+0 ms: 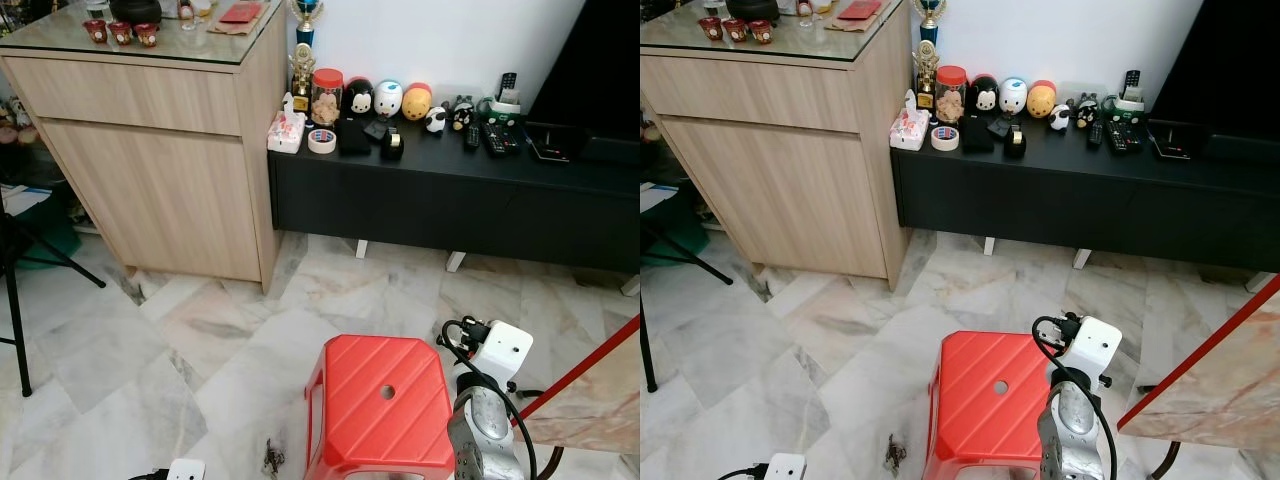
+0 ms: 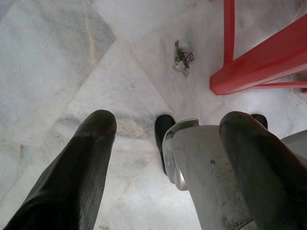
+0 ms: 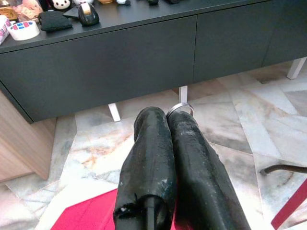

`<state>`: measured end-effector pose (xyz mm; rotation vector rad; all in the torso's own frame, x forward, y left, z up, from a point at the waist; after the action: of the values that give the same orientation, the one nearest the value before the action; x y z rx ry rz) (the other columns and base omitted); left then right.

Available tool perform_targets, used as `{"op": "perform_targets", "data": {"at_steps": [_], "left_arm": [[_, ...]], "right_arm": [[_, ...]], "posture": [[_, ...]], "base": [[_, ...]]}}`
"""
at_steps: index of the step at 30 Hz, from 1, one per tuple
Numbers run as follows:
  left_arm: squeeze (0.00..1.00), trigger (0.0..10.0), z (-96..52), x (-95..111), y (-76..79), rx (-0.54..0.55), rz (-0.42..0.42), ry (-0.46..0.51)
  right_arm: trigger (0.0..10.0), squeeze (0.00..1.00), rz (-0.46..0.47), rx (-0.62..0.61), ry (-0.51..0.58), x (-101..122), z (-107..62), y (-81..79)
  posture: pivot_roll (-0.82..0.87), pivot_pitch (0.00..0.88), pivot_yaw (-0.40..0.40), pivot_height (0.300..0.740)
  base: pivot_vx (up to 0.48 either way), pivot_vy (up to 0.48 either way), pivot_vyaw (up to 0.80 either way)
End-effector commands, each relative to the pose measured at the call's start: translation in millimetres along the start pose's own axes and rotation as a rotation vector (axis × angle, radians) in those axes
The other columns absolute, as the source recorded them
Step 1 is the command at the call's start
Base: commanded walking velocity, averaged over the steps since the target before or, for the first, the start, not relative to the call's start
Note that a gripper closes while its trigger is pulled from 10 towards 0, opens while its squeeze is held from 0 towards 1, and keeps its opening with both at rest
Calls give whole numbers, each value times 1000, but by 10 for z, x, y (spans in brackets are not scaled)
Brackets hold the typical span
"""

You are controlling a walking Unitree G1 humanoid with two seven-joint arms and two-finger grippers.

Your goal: Hang keys on a hook

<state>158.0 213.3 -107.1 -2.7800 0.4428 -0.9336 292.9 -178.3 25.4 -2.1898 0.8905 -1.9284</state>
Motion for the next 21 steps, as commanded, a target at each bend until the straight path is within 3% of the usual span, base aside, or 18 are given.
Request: {"op": "perform_targets", "data": {"at_steps": [1, 11, 21], "left_arm": [[0, 10000, -8, -27, 37, -13, 26, -8], [0, 10000, 2, -7, 42, -16, 27, -10], [0, 10000, 3, -4, 45, -20, 30, -9]], "right_arm": [[10000, 0, 4, -11, -28, -59, -21, 34], [10000, 0, -1, -3, -29, -53, 0, 6], [10000, 0, -1, 1, -29, -60, 5, -6]], "posture": [[12, 40, -76, 740], [11, 17, -78, 740], [12, 3, -77, 740]], "base": [[0, 0, 0], [0, 0, 0], [-260, 0, 0]]}}
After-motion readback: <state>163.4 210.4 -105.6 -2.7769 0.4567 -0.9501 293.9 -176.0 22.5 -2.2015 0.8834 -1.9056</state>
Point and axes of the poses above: a point about 5 cm out from each wrist's last joint towards the gripper, its own z axis pointing out of the wrist towards the gripper, its own x axis along the axis of the wrist's last joint, y = z × x, the point moved 2 cm from there along z, pointing out of the wrist towards the gripper, and after that the axes turned 15 degrees about z, right-handed, at the moved point
